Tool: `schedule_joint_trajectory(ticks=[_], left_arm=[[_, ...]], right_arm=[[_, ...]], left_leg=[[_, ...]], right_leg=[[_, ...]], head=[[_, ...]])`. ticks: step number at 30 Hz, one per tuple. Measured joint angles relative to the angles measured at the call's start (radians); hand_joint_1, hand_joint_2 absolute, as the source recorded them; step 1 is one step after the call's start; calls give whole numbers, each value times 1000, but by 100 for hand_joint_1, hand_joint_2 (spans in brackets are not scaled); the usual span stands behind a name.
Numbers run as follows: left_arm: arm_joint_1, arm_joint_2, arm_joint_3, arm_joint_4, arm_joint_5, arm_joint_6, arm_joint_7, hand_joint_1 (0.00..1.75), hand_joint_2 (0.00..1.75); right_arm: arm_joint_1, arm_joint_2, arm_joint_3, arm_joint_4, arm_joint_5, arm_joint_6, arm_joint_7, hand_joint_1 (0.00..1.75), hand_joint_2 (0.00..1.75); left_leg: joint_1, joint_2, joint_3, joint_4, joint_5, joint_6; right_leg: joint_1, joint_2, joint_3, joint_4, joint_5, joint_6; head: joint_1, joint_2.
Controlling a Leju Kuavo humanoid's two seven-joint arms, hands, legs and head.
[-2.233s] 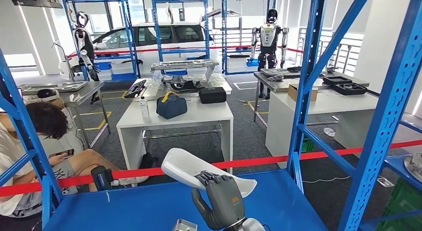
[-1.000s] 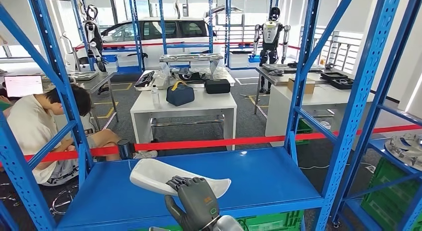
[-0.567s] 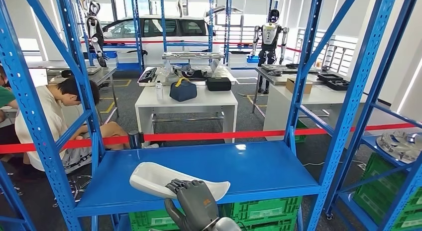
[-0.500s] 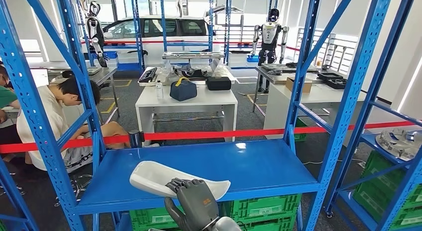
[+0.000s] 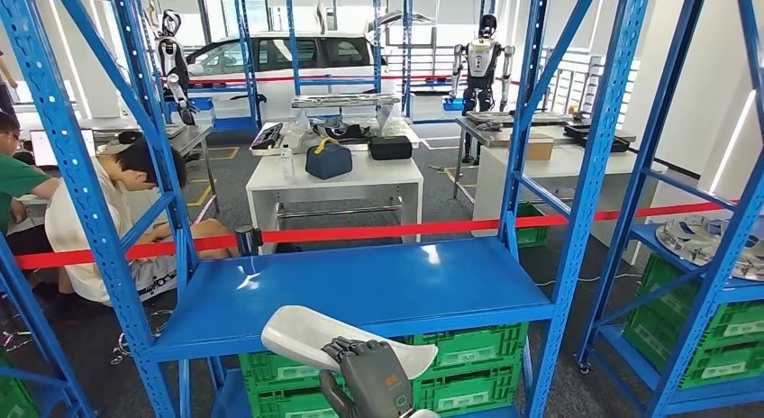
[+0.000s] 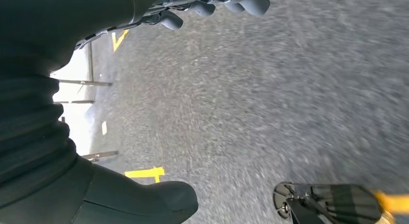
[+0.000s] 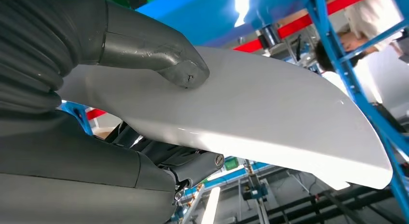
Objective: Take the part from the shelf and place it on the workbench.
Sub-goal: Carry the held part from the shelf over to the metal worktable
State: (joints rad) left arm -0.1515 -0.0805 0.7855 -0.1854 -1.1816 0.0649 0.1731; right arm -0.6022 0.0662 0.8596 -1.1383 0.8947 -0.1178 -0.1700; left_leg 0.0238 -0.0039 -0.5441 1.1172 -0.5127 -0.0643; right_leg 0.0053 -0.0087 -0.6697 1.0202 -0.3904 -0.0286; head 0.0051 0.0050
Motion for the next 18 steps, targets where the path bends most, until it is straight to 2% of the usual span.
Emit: schedule_joint_trajectory(ticks=[1,2,4,5,6,7,8,9,10,11,12,13,14,15,16,17,18], left_arm=[[10,4,0,0,5,6,-5,0,175],[21,8,0,0,10,11,-10,0,175],[44,17,1,0,17,17,-24,0,175],[52,23,1,0,18,19,-29,0,175],[58,28,1,0,18,20,-34,0,175],[60,33,1,0,18,20,-39,0,175],[61,38,1,-1,18,20,-44,0,175],[60,41,1,-1,19,20,-52,0,175],[60,43,1,-2,20,19,-61,0,175],[59,44,1,-2,21,19,-70,0,175],[57,44,1,-2,23,18,-78,0,175],[55,43,1,-2,24,17,-84,0,175],[52,41,1,-2,26,16,-90,0,175],[48,38,1,-2,28,14,-99,0,175],[45,35,1,-2,32,11,-110,0,175],[42,33,1,-2,36,8,-122,0,175],[40,32,1,-2,40,4,-131,0,175]], right_arm=[[3,-1,-3,-2,-5,0,-11,175,175],[4,-2,-5,-3,-12,0,-21,175,175],[6,-2,-6,-2,-28,1,-32,175,175],[6,-3,-6,-1,-36,3,-33,175,175],[6,-3,-6,-1,-42,5,-33,175,175],[5,-3,-6,0,-48,8,-33,175,175],[5,-4,-5,0,-52,11,-33,175,175],[5,-4,-4,1,-56,13,-33,175,175],[5,-4,-3,2,-58,15,-34,175,175],[5,-4,-1,4,-59,17,-34,175,175],[5,-4,1,5,-59,18,-34,175,175],[4,-4,2,5,-59,19,-34,175,175],[2,-4,3,5,-59,18,-33,175,175],[0,-3,3,5,-59,17,-32,175,175],[-2,-3,3,5,-57,15,-28,175,175],[-4,-3,3,4,-55,12,-22,175,175],[-5,-4,3,4,-50,8,-16,175,175]], left_leg=[[-2,0,31,-51,-19,6],[-7,-1,43,-79,-36,16],[-10,2,30,-86,-28,43],[-10,4,23,-86,-18,54],[-9,6,13,-87,-7,65],[-8,7,1,-87,6,72],[-8,7,-14,-87,20,75],[-9,6,-32,-86,34,77],[-10,6,-50,-85,48,77],[-11,6,-68,-84,61,76],[-12,6,-84,-83,73,74],[-12,6,-97,-82,84,72],[-12,7,-108,-82,95,70],[-13,7,-116,-81,105,66],[-12,7,-120,-83,116,61],[-11,8,-122,-86,126,55],[-10,8,-122,-92,136,48]], right_leg=[[-1,1,-11,9,7,6],[0,2,-17,13,15,12],[-3,3,-22,13,27,25],[-5,3,-28,20,14,31],[-7,4,-37,43,-18,37],[-8,5,-51,86,-68,42],[-9,5,-67,146,-124,46],[-9,6,-81,213,-168,47],[-9,6,-86,268,-189,47],[-9,6,-78,298,-186,45],[-7,7,-54,295,-165,42],[-5,7,-10,254,-139,36],[-1,8,47,187,-128,29],[4,8,105,107,-132,21],[8,8,147,44,-142,15],[12,8,168,4,-154,10],[14,8,172,-14,-155,6]], head=[[0,0],[0,0],[-1,0],[-1,0],[-1,0],[-1,0],[0,0],[0,0],[0,0],[0,0],[0,0],[0,0],[0,0],[0,0],[0,0],[0,0],[0,0]])
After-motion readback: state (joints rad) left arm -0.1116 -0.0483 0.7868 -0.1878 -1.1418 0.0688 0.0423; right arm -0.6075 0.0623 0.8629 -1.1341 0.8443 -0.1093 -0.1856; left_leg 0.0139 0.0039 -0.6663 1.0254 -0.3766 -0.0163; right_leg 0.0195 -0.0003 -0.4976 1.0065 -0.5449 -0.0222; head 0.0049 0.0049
